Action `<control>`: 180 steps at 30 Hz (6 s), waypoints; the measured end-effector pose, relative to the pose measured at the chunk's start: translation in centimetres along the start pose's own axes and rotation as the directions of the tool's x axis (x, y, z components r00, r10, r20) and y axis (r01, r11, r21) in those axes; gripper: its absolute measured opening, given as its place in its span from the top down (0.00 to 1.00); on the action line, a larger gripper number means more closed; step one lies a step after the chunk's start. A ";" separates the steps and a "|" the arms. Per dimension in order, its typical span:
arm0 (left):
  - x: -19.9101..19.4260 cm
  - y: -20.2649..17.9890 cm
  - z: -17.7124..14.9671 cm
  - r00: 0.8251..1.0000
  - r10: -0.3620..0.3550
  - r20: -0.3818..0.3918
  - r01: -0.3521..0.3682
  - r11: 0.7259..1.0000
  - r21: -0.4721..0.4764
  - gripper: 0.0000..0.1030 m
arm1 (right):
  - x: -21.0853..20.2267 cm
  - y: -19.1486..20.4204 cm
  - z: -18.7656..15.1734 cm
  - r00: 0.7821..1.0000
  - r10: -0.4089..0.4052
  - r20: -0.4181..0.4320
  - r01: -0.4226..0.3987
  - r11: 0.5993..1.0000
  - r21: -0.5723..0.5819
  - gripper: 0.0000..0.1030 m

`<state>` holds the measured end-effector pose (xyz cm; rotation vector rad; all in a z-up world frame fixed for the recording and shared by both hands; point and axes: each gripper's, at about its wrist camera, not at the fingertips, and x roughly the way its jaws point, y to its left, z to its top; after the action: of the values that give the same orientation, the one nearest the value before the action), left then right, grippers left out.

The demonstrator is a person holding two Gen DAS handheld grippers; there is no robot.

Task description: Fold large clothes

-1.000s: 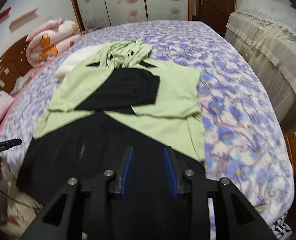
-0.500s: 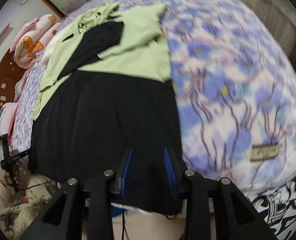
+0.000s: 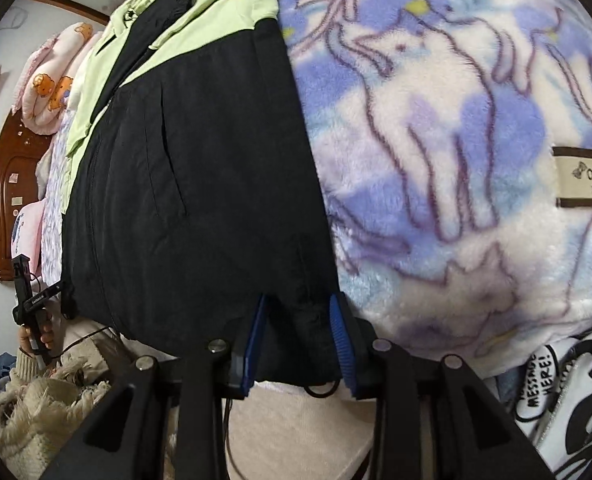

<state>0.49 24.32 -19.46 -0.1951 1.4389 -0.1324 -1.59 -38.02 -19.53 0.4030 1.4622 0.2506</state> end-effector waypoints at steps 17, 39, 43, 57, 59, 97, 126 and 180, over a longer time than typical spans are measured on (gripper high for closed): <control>0.1 -0.1 -0.7 0.999 -0.008 -0.031 0.009 0.999 0.033 0.10 | -1.7 -1.7 -0.2 0.999 -0.044 0.019 0.044 0.999 0.000 0.67; 0.0 -0.7 -1.1 0.999 -0.041 -0.014 0.041 0.997 0.059 0.57 | 1.3 -1.0 -0.2 0.994 0.099 -0.044 -0.101 0.994 -0.040 0.58; -0.2 -1.5 -1.2 0.994 -0.102 -0.041 0.104 0.993 0.056 0.89 | 1.0 -0.3 -0.4 0.998 0.061 -0.031 -0.064 0.993 -0.096 0.75; -10.1 -6.3 6.0 0.869 -0.413 0.273 0.446 0.893 -0.067 0.96 | -7.2 8.2 5.8 0.934 0.302 0.190 -0.237 0.923 -0.302 0.85; -12.3 -5.9 8.9 0.841 -0.415 0.348 0.469 0.879 -0.087 0.96 | -9.4 8.8 8.6 0.900 0.347 0.263 -0.265 0.916 -0.301 0.85; 0.6 -2.5 38.9 0.966 0.047 0.253 0.004 0.980 -0.200 0.24 | 0.9 4.0 34.1 0.940 -0.061 0.335 0.046 0.998 0.053 0.57; -8.0 -3.3 37.2 0.761 0.325 0.562 -0.126 0.923 -0.363 1.00 | -4.0 14.9 37.8 0.663 -0.271 0.697 0.429 0.901 -0.058 0.91; -19.5 -11.0 22.5 0.891 0.185 0.416 -0.161 0.983 -0.093 0.20 | -15.7 20.2 21.5 0.767 -0.158 0.622 0.309 0.940 -0.142 0.79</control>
<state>20.57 18.79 4.48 -0.1303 1.0188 0.0951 19.71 -28.47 4.30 0.0778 0.8181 0.0749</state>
